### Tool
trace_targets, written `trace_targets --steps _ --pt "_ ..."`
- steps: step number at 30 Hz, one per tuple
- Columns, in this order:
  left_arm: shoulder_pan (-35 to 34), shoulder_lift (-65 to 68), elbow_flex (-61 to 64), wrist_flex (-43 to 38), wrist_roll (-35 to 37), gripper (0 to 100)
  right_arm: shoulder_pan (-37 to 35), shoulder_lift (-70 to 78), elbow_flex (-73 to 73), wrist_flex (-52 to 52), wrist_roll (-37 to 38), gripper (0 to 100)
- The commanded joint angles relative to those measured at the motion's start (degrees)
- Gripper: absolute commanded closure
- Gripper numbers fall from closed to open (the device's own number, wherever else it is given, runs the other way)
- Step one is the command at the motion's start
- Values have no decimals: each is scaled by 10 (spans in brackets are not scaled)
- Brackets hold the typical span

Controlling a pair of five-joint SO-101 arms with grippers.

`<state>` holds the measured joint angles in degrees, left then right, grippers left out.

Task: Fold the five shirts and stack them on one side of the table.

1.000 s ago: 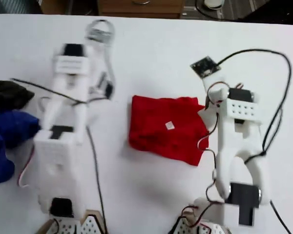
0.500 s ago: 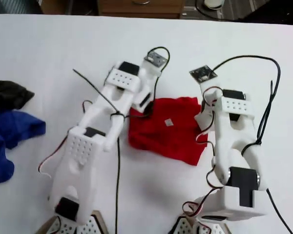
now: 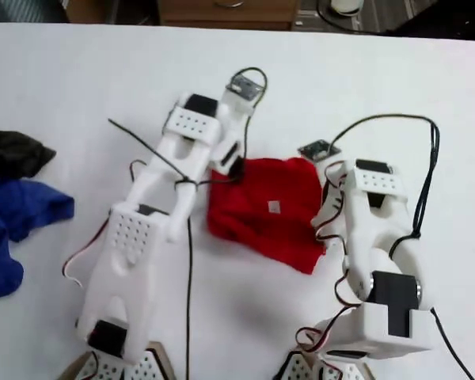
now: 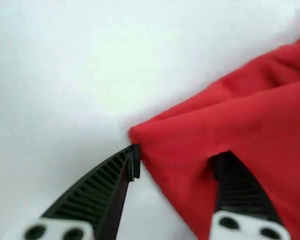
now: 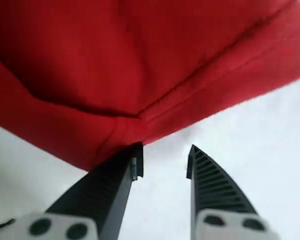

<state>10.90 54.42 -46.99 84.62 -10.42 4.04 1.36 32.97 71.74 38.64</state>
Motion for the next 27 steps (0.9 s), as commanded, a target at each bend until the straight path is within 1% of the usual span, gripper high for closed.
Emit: trace_targets --steps 1,6,9,12,15,18,22,25,27 --pt "-40 4 -22 4 -3 744 16 -6 0 2 8 847" --pt "-64 11 -23 20 -2 744 32 -85 -18 4 4 847" --pt "-63 5 -25 37 -2 744 36 -145 -55 0 2 847" --pt "-60 -4 -48 70 -1 744 35 -159 -105 -30 -8 847" --pt "-50 -19 -96 121 0 744 31 -119 -148 -73 -49 847" --pt "-31 -33 -134 177 1 744 2 -31 -189 -91 -67 848" --pt "-29 -59 -109 177 2 744 -32 93 -249 -87 -69 848" --pt "-29 -65 -79 177 2 744 -33 126 -289 -72 -115 848" --pt "-28 -65 -65 173 2 744 -35 125 -310 -56 -132 848"
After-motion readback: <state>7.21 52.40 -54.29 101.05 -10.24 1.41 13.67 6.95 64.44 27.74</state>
